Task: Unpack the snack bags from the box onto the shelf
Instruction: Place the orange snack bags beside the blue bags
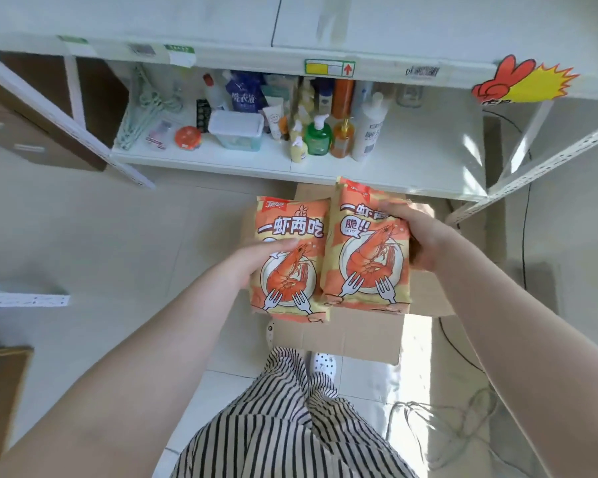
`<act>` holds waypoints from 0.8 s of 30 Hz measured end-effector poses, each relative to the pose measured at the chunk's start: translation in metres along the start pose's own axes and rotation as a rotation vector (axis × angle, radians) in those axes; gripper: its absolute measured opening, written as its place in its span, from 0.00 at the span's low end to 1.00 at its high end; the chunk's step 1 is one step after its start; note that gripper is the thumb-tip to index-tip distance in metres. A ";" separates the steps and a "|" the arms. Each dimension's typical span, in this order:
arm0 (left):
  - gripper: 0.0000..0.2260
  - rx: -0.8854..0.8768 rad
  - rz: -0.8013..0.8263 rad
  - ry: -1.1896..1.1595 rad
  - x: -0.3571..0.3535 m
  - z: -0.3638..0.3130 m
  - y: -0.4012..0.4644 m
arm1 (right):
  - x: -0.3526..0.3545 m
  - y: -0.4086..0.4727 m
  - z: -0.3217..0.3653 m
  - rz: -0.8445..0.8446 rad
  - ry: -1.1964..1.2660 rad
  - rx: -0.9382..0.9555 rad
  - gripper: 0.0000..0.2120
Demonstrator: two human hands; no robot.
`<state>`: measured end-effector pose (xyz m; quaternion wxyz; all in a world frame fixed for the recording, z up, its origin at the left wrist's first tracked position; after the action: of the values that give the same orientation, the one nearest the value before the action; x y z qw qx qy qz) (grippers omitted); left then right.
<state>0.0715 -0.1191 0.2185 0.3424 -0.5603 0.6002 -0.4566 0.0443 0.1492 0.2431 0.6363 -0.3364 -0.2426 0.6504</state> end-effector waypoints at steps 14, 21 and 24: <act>0.18 -0.074 -0.110 -0.133 0.130 0.021 -0.038 | -0.116 -0.010 0.006 -0.153 -0.214 0.142 0.44; 0.19 -0.083 -0.107 -0.102 0.257 0.038 -0.032 | -0.236 -0.007 0.004 -0.103 -0.382 0.195 0.39; 0.17 -0.096 -0.141 -0.116 0.320 0.050 -0.032 | -0.283 0.006 -0.011 -0.107 -0.425 0.200 0.48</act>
<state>0.0848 -0.4410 0.2629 0.3164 -0.6423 0.5597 -0.4172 0.0378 -0.1326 0.2677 0.6346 -0.1142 -0.3229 0.6928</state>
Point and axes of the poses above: each hand's wrist, its own y-axis towards the middle knuckle, its own x-axis out of the back of the hand, z = x × y, the point moved 4 cm from there along y, towards the middle knuckle, and after that the axes turned 12 degrees about x, right-handed, at the moved point
